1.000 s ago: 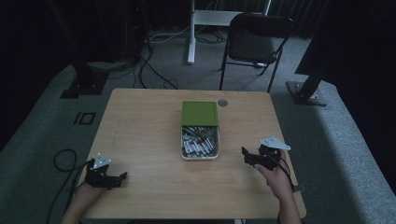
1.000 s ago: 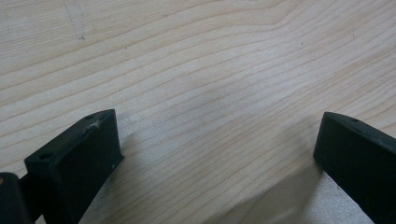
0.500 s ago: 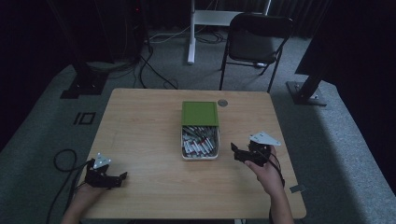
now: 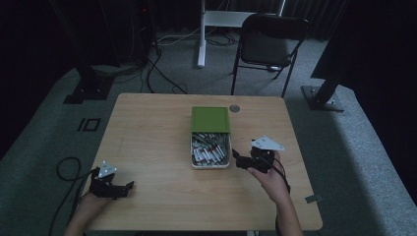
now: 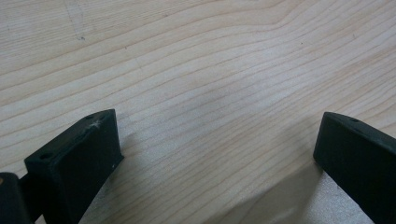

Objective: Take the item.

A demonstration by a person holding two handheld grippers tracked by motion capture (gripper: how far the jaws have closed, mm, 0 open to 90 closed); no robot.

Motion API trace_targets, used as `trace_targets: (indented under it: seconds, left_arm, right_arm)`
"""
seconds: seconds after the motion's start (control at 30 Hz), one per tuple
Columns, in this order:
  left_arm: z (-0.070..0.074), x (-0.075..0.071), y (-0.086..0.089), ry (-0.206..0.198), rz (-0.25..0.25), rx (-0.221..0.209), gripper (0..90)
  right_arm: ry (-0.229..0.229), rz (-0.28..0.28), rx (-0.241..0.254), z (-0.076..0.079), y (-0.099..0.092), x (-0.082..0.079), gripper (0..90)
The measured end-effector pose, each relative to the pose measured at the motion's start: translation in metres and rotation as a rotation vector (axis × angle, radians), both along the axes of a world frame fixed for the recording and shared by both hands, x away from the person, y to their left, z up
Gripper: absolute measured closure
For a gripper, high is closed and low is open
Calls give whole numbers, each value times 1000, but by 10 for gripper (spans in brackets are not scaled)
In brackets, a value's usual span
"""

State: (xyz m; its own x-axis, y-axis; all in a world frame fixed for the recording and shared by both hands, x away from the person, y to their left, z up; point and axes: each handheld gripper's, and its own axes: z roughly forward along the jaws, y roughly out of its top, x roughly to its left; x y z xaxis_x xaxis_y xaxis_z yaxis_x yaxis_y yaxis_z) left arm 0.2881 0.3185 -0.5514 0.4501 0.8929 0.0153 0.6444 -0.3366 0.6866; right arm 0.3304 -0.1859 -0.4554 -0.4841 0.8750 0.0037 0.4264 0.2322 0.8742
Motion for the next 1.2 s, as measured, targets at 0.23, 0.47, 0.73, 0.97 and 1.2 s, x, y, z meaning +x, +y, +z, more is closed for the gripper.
trace_targets:
  seconds: [0.23,0.47,0.73,0.97,1.2]
  left_arm:
    - [0,0,0,0,0,0,14]
    - [0,0,0,0,0,-1,14]
    - [0,0,0,0,0,-1,14]
    - [0,0,0,0,0,-1,14]
    - [0,0,0,0,0,0,14]
  right_arm:
    - [-9,40,-2,3,16,1,160]
    - [-13,76,-8,3,32,2,176]
    - [-20,119,-40,0,48,2,238]
    - [-17,151,-50,-4,60,1,322]
    - [11,183,-77,-15,69,4,525]
